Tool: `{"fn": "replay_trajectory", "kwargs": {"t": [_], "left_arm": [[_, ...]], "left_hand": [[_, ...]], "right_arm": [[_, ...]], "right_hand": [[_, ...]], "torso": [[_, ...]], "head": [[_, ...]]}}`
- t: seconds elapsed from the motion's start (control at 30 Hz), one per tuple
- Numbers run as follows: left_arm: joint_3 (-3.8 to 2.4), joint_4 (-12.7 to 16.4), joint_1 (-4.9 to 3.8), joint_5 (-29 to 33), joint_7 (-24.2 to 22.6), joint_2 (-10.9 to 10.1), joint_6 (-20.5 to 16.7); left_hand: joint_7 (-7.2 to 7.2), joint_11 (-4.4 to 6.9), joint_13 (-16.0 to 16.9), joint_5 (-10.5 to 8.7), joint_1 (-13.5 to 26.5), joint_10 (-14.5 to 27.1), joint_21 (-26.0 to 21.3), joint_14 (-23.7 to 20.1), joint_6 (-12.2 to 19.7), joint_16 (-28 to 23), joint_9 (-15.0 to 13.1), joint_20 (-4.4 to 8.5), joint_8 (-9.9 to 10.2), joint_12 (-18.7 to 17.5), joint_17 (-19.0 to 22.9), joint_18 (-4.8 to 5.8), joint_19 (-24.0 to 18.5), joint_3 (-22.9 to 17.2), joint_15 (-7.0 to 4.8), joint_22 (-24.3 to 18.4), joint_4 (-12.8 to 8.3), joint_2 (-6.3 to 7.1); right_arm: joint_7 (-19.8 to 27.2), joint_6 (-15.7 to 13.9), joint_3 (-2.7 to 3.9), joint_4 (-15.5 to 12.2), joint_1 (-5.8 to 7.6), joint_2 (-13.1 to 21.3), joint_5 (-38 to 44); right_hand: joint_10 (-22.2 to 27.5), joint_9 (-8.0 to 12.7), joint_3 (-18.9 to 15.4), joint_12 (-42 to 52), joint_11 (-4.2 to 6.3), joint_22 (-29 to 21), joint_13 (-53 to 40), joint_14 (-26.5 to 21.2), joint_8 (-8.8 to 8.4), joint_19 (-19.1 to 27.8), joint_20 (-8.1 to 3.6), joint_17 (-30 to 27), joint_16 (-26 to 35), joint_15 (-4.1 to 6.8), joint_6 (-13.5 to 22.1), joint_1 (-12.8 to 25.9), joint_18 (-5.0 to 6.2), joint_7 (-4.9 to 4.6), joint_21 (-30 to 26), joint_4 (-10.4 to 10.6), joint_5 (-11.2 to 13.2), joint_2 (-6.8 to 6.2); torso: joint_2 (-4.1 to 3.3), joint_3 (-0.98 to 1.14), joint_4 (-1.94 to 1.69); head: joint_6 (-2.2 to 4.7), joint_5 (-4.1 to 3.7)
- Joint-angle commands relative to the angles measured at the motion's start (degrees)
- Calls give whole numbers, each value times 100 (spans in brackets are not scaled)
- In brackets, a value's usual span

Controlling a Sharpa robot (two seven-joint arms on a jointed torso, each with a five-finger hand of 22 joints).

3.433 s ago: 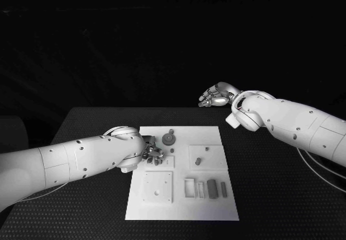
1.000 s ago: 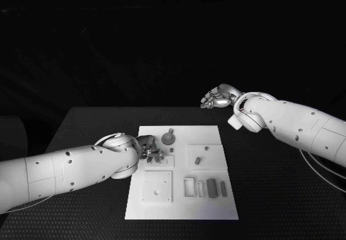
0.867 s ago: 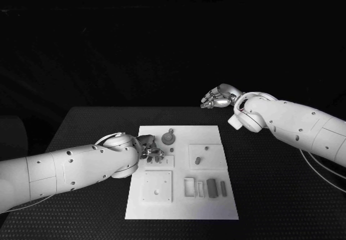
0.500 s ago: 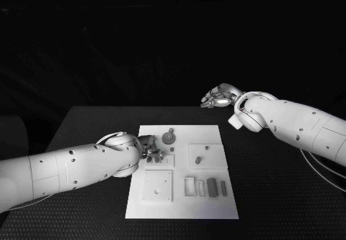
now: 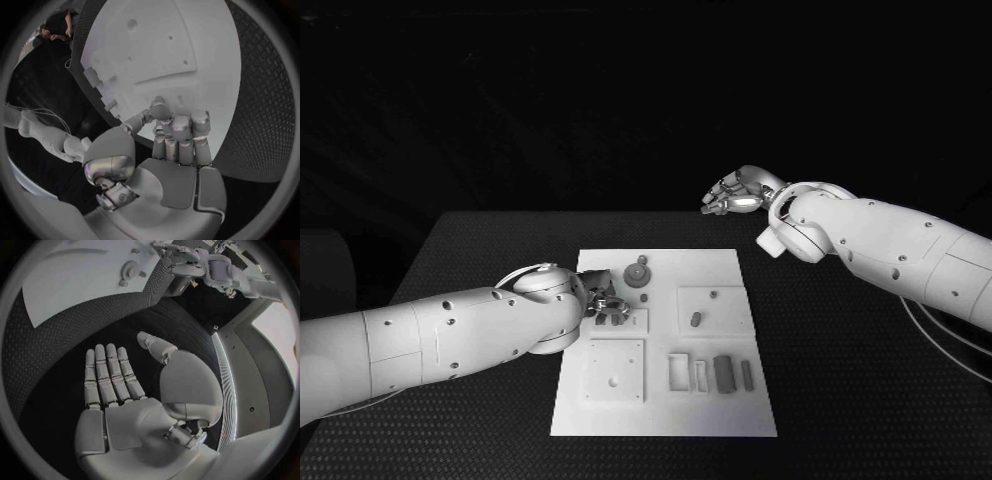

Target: Assemble the parts on the task board

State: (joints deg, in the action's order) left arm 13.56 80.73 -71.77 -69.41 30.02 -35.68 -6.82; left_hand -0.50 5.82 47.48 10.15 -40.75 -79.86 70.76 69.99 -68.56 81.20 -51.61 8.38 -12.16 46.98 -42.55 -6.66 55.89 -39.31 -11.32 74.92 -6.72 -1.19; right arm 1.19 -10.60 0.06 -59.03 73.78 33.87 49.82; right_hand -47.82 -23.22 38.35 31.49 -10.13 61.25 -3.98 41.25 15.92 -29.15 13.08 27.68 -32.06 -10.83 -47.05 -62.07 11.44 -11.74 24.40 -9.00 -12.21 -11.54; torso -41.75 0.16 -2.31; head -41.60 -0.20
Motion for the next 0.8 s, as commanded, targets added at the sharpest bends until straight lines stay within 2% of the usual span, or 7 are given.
{"fn": "replay_trajectory", "kwargs": {"t": [0.03, 0.57, 0.8], "left_arm": [[10, 13, 19, -70, -10, 14, 182], [10, 28, 21, -12, -6, 17, 516], [10, 23, 21, 55, 5, 25, 543]], "left_hand": [[-11, -4, 13, -32, -364, 10, -26, 38, -30, -40, 10, 664, 43, -37, 8, -27, 22, -11, -54, 22, 0, -271], [-15, -10, 48, -56, -498, -8, -36, 48, -49, -45, 15, 666, 66, -64, 17, -27, 28, 78, -49, 14, -93, 5], [-16, -10, 53, -57, -500, -10, -39, 48, -52, -46, 16, 666, 70, -70, 19, -26, 30, 101, -48, 12, -92, 48]], "right_arm": [[29, 67, 2, -4, -2, 1, 18], [33, 67, 2, -8, -21, 4, 35], [33, 64, 2, -7, -26, 1, 35]], "right_hand": [[-16, 8, -30, -23, -3, 9, 5, -43, 19, 28, -8, -6, -3, -12, 34, 48, -54, 0, -24, 17, -32, 9], [-15, 10, -34, -23, -2, 15, 5, -46, 20, 29, -8, -6, -5, -12, 35, 56, -53, 0, -28, 26, -43, 12], [-15, 11, -34, -24, -2, 17, 5, -47, 21, 30, -9, -6, -6, -12, 36, 55, -52, 1, -30, 26, -46, 13]], "torso": [[1, 3, 4], [3, 3, 2], [3, 1, 0]], "head": [[-6, 2], [-19, -7], [-16, -5]]}}
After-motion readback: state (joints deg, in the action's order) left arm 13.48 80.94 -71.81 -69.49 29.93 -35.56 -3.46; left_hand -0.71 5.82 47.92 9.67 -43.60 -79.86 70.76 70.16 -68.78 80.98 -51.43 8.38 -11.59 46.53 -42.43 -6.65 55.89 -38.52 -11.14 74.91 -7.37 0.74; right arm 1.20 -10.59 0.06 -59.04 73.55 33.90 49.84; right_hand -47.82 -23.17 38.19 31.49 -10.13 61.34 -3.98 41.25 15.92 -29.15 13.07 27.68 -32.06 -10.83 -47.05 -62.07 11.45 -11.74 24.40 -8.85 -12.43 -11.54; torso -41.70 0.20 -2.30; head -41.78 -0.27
